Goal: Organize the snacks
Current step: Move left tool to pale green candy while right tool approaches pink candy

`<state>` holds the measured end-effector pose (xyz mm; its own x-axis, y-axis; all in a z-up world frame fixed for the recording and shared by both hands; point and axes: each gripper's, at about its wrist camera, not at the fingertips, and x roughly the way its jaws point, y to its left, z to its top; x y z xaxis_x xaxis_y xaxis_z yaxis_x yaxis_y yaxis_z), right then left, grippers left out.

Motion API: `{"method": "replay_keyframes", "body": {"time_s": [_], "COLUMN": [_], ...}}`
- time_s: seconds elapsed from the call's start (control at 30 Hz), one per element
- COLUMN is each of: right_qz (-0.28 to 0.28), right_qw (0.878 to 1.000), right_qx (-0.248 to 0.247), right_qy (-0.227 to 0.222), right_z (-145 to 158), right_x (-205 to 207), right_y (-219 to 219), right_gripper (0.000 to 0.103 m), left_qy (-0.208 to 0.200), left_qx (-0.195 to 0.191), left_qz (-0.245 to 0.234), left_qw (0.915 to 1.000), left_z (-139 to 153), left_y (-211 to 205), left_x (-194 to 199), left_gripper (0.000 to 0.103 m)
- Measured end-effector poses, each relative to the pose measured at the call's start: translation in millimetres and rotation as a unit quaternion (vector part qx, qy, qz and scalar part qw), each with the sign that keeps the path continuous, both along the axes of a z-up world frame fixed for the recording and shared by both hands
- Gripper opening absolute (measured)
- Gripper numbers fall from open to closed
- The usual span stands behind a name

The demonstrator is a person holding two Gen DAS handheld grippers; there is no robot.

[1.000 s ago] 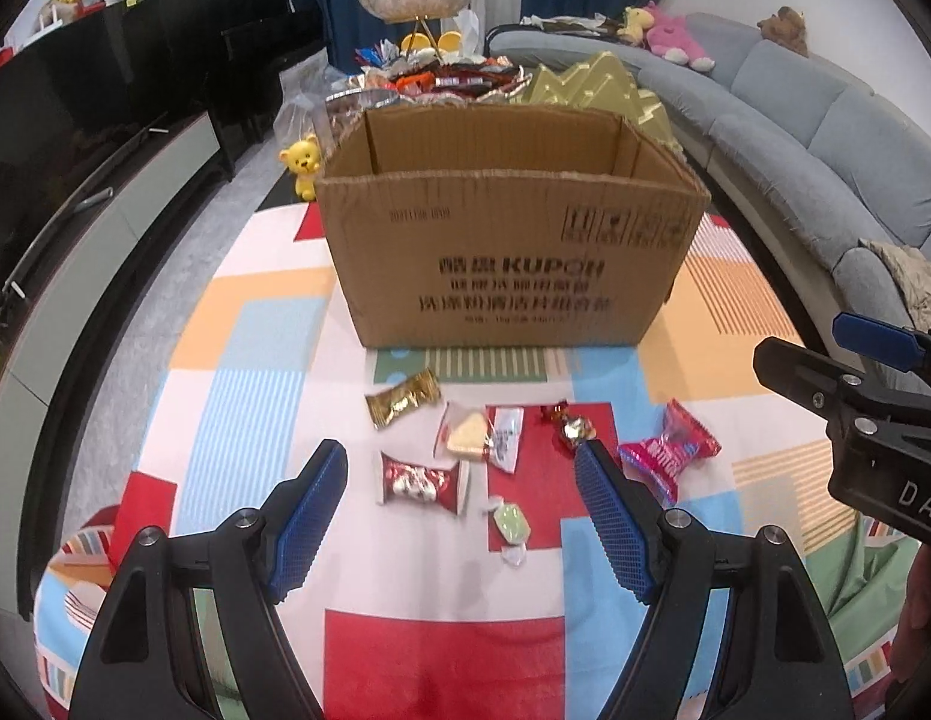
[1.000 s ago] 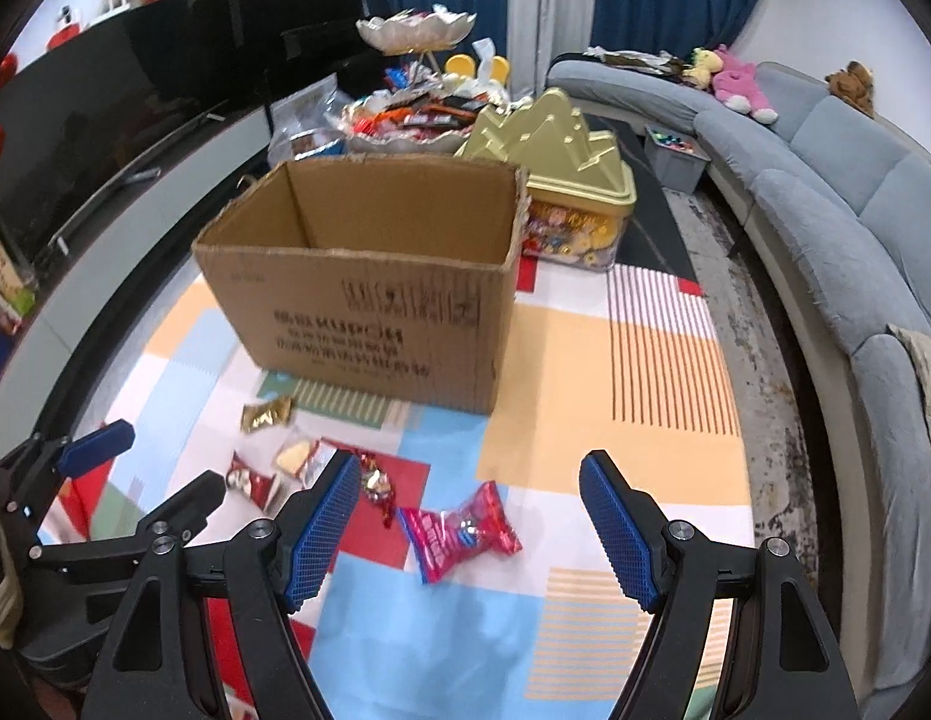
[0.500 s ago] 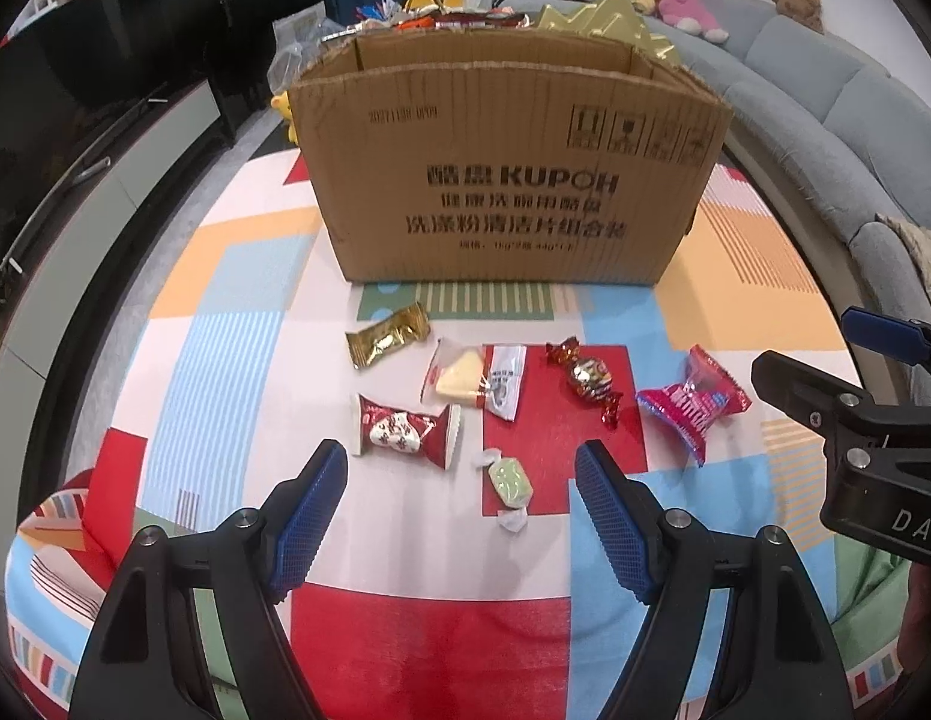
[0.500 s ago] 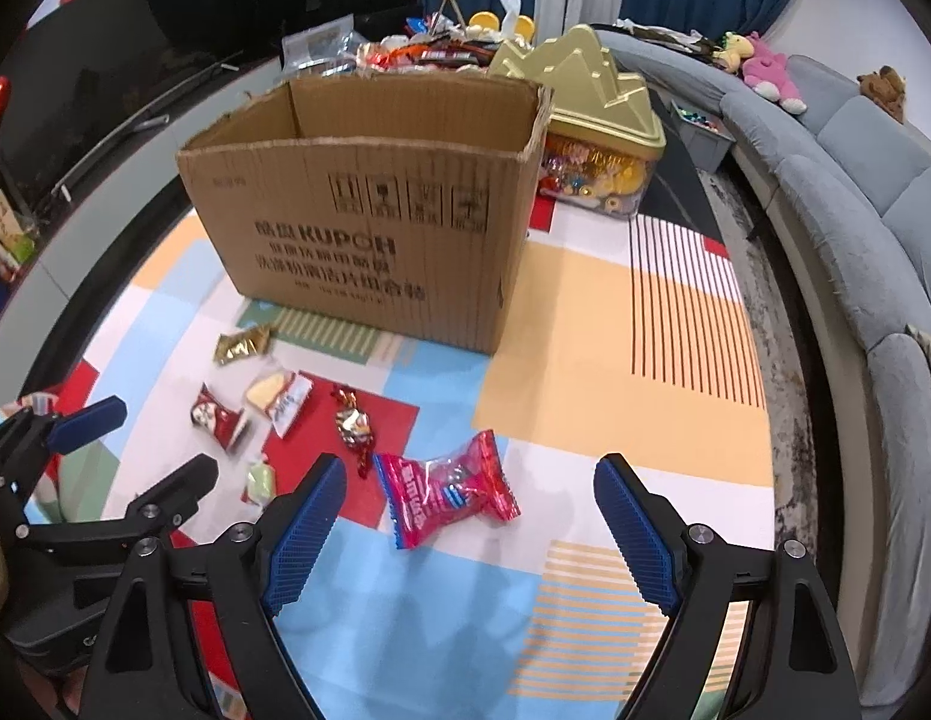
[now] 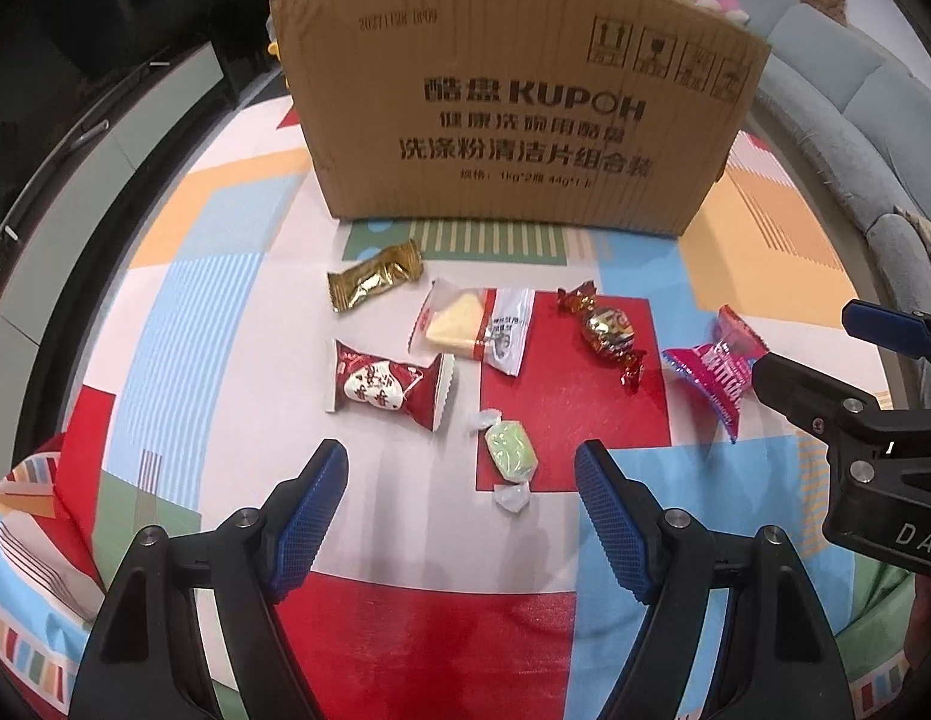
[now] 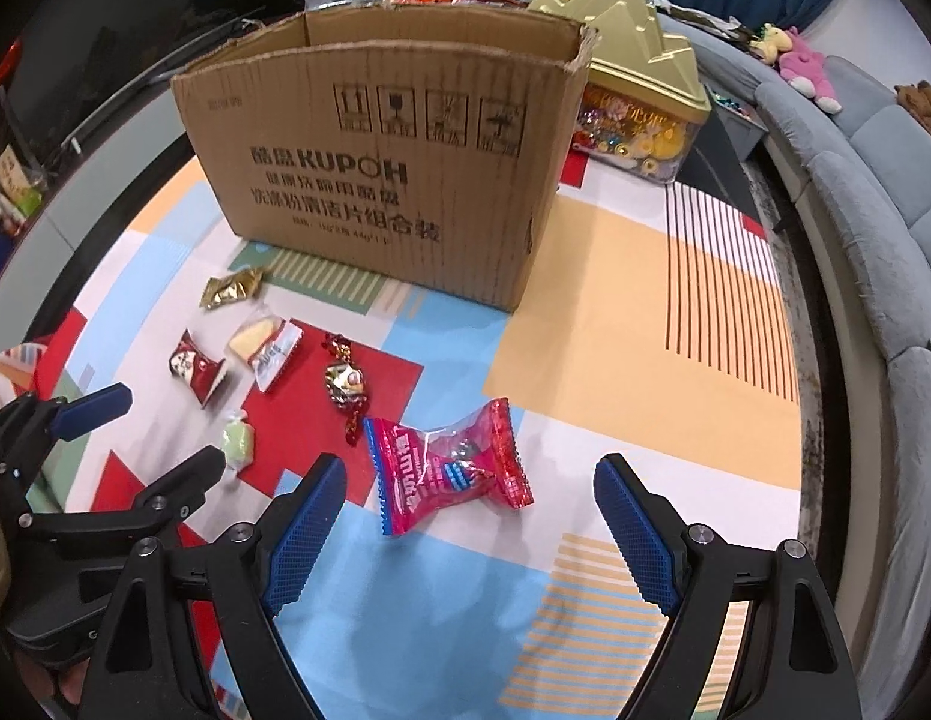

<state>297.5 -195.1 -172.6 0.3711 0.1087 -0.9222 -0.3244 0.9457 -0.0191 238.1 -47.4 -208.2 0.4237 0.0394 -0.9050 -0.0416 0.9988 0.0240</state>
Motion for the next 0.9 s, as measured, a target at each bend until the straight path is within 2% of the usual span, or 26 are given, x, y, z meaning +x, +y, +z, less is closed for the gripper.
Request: {"method": "replay_keyframes", "body": {"time_s": [0.13,0.5,0.73,0.9], "right_qz": [0.006,0.014,0.016,0.01], "right_qw": [1.0,0.999,0.999,0.998], "right_qx": [-0.002,0.0,0.001,0.003], "right_qy": [0.009,0.035,0.045,0.056], "right_z": [-7,-24,-35,-45], "right_x": [3,13,19,26], "right_y": [2,3,6,4], "right_gripper": [0.085,0.085,0.085,0.085], "left_qy": [0.01,0.031,0.04,0.04], "left_qx": [-0.005,-0.015,-0.02,-0.017], "left_qz": [0.008,0.013,0.012,0.009], "left_qw": [0.9999,0.9993,0.9989,0.999], "left_z": [-8,-24,-32,-34], "left_y": [1,-2,-3,-6], "left_x": [4,10,16,19], "left_gripper": [0.076,0.063,0.049,0.045]}}
